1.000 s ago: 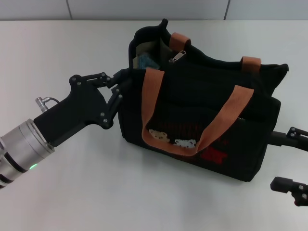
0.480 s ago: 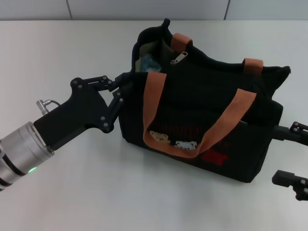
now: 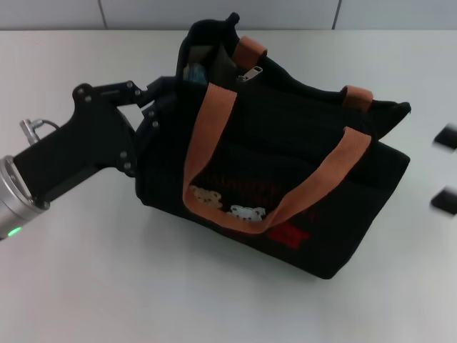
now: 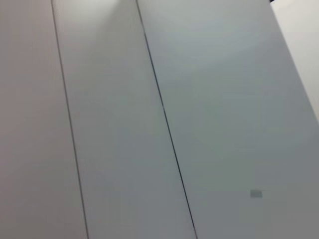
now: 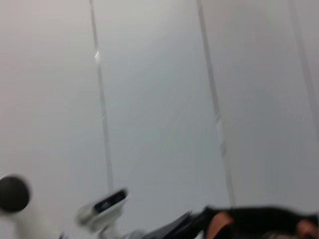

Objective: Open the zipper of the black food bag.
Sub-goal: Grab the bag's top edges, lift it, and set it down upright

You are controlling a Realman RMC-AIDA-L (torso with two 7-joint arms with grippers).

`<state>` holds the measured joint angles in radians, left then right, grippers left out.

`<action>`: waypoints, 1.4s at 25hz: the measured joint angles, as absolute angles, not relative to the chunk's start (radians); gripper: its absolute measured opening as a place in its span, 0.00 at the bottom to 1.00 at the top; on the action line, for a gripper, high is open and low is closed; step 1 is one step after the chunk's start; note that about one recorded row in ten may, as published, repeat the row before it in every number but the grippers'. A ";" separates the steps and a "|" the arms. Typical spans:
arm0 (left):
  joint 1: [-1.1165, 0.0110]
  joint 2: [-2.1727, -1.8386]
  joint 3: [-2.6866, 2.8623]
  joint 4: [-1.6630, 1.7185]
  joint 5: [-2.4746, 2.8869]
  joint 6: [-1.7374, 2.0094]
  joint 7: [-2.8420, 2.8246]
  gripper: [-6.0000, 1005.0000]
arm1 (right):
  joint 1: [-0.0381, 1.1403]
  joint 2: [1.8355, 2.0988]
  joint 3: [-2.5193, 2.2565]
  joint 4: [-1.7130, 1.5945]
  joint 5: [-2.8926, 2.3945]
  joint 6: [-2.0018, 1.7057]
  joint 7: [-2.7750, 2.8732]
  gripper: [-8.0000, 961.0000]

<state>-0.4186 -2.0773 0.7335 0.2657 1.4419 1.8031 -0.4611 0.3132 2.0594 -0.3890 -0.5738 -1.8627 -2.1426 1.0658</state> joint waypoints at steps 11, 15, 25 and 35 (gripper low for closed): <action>-0.449 -2.080 0.743 0.411 1.427 1.869 -0.541 0.11 | 0.436 2.081 -0.448 -0.926 -1.727 -2.020 1.463 0.87; -0.459 -2.080 0.761 0.437 1.427 1.870 -0.552 0.11 | 0.494 2.069 -0.556 -1.146 -1.751 -1.965 1.579 0.87; -0.472 -2.080 0.782 0.460 1.418 1.876 -0.567 0.11 | 0.626 2.056 -0.792 -1.406 -1.954 -1.857 1.777 0.86; -0.481 -2.080 0.782 0.463 1.416 1.875 -0.564 0.11 | 0.647 2.064 -0.927 -1.440 -1.994 -1.770 1.806 0.64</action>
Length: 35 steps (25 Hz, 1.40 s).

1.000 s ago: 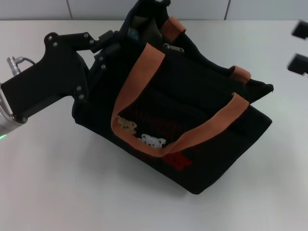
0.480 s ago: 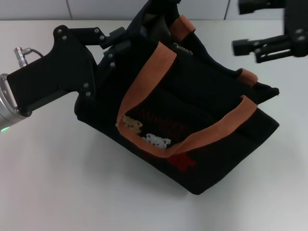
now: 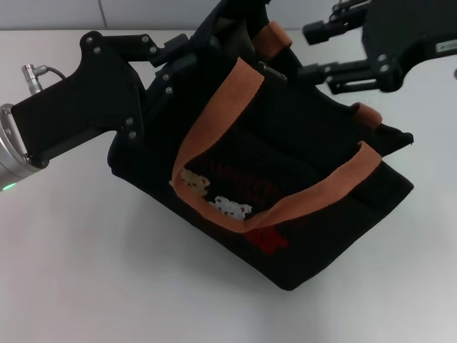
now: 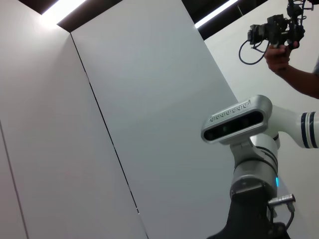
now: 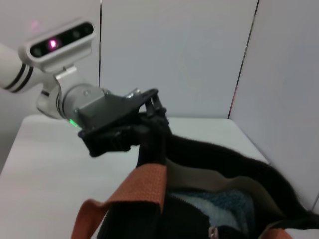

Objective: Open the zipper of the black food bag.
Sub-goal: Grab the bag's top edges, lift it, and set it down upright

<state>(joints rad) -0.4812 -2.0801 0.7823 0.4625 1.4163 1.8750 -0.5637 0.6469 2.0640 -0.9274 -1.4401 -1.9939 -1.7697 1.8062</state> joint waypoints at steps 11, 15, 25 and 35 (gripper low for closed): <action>-0.483 -2.080 0.797 0.463 1.414 1.881 -0.554 0.11 | 0.659 2.076 -1.079 -1.421 -2.047 -1.674 1.834 0.51; -0.487 -2.080 0.809 0.464 1.413 1.882 -0.552 0.11 | 0.673 2.077 -1.127 -1.430 -2.083 -1.644 1.861 0.49; -0.497 -2.080 0.820 0.468 1.410 1.887 -0.539 0.11 | 0.676 2.083 -1.207 -1.500 -2.138 -1.562 1.899 0.39; -0.497 -2.080 0.821 0.478 1.405 1.905 -0.537 0.11 | 0.660 2.080 -1.155 -1.566 -2.144 -1.599 1.955 0.00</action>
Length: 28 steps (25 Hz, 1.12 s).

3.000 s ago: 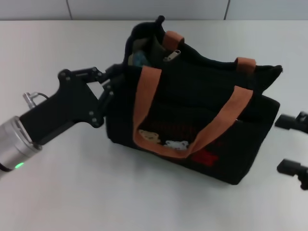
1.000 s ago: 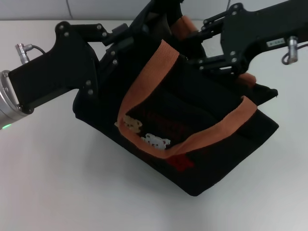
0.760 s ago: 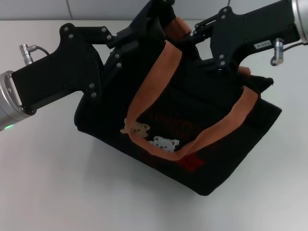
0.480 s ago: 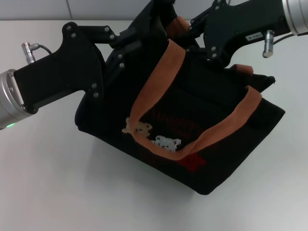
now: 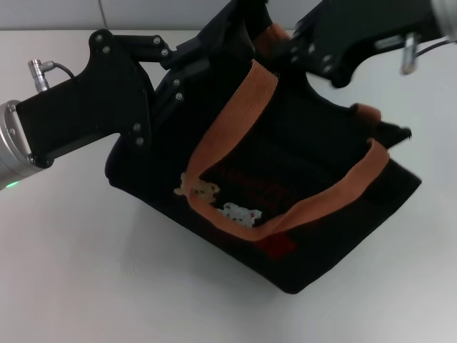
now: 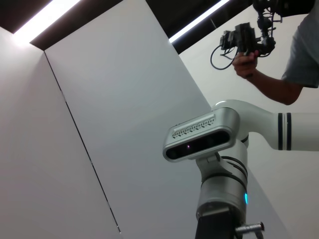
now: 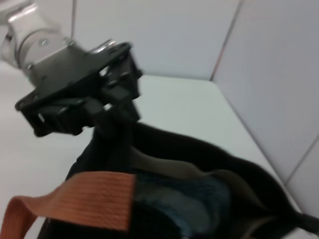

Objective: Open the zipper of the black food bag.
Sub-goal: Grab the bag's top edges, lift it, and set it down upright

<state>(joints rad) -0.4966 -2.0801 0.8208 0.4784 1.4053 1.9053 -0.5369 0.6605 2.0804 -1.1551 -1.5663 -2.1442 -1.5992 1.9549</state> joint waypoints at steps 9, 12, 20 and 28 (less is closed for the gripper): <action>-0.501 -2.080 0.859 0.521 1.401 1.920 -0.537 0.11 | 0.618 2.077 -0.943 -1.605 -2.082 -1.820 1.955 0.01; -0.503 -2.080 0.878 0.532 1.398 1.920 -0.537 0.11 | 0.609 2.078 -0.943 -1.603 -2.080 -1.845 1.954 0.01; -0.511 -2.080 0.885 0.535 1.395 1.918 -0.537 0.11 | 0.609 2.082 -0.984 -1.583 -2.073 -1.840 1.931 0.14; -0.511 -2.080 0.885 0.537 1.395 1.920 -0.537 0.11 | 0.603 2.084 -1.040 -1.564 -2.039 -1.780 1.902 0.41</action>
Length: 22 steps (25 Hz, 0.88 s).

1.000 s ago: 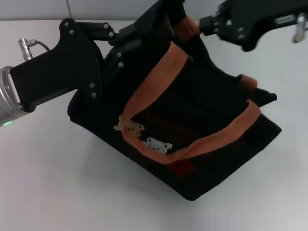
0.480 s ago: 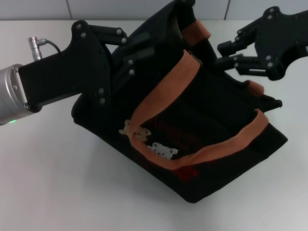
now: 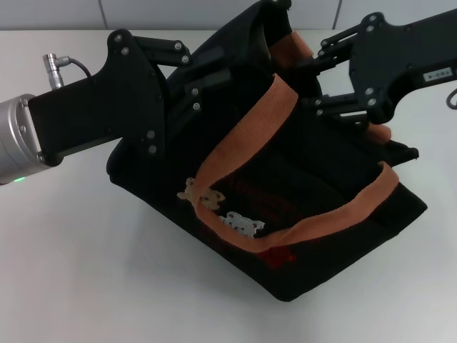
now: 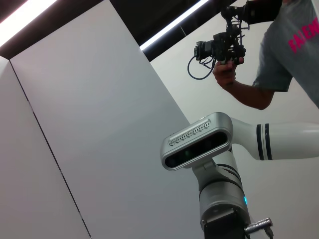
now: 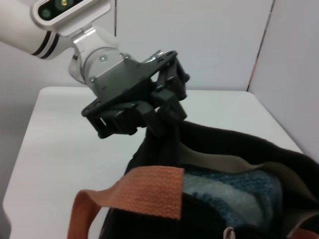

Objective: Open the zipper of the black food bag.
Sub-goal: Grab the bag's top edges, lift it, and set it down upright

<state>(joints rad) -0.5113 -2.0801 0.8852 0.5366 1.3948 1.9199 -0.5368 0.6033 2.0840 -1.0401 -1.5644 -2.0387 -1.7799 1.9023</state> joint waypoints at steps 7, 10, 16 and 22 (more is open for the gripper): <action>-0.511 -2.080 0.892 0.542 1.390 1.921 -0.537 0.11 | 0.604 2.084 -1.109 -1.563 -2.066 -1.750 1.905 0.51; -0.512 -2.080 0.909 0.544 1.371 1.921 -0.537 0.11 | 0.603 2.084 -1.135 -1.562 -2.076 -1.727 1.906 0.51; -0.512 -2.080 0.924 0.552 1.361 1.921 -0.537 0.11 | 0.572 2.088 -1.215 -1.580 -2.080 -1.586 1.903 0.50; -0.512 -2.080 0.925 0.552 1.359 1.921 -0.537 0.11 | 0.543 2.088 -1.283 -1.599 -2.087 -1.507 1.892 0.34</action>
